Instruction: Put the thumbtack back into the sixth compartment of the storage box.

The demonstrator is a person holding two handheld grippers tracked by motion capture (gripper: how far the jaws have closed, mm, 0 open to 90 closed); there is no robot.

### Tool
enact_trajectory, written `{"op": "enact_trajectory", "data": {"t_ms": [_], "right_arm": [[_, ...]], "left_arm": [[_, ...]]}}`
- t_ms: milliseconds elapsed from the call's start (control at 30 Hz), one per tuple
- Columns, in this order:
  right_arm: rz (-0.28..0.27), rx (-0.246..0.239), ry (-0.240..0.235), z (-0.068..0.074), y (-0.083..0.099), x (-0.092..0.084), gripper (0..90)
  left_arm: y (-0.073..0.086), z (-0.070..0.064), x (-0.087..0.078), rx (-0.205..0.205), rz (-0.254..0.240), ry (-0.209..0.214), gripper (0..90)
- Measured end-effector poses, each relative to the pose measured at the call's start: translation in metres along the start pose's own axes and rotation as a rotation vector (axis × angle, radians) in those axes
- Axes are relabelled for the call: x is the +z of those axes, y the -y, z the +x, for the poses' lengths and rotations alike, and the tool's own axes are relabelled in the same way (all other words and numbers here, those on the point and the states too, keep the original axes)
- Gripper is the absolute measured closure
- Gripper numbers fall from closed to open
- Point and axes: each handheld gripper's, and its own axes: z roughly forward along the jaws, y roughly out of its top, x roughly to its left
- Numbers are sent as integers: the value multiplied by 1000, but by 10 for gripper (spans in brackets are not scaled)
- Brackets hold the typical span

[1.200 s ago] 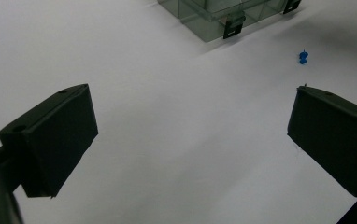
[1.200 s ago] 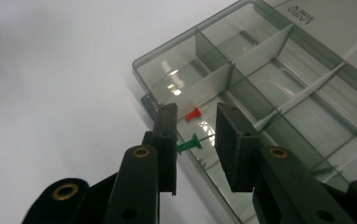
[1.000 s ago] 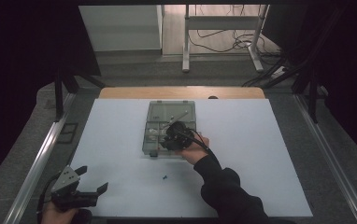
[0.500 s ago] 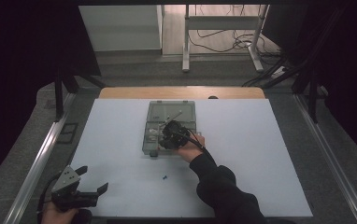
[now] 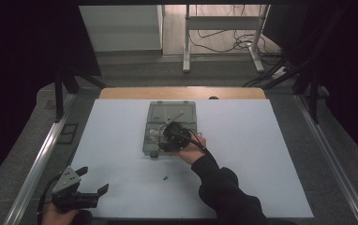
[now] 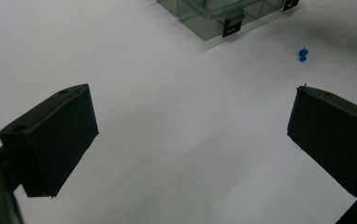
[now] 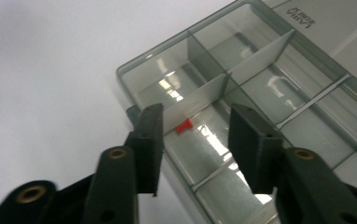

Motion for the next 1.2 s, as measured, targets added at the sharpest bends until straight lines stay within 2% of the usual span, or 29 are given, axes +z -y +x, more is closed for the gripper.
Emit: {"op": "enact_trajectory", "data": {"t_ms": [167,367,867,1067,1200], "right_arm": [[3,-18,-2,4,2,-7,446],[-3,-15,-25,7,7,-14,344],[-21,-13,-15,21,24,-28,111],[30,8,-18,28,30,-26,45],[63,25,7,32,34,-24,36]], "left_arm": [[0,0,0,1,1,-1,22],[0,0,0,3,4,-2,22],[0,-1,1,4,7,-4,23],[-1,-1,0,7,9,-3,23],[0,-1,0,10,9,-4,23]]}}
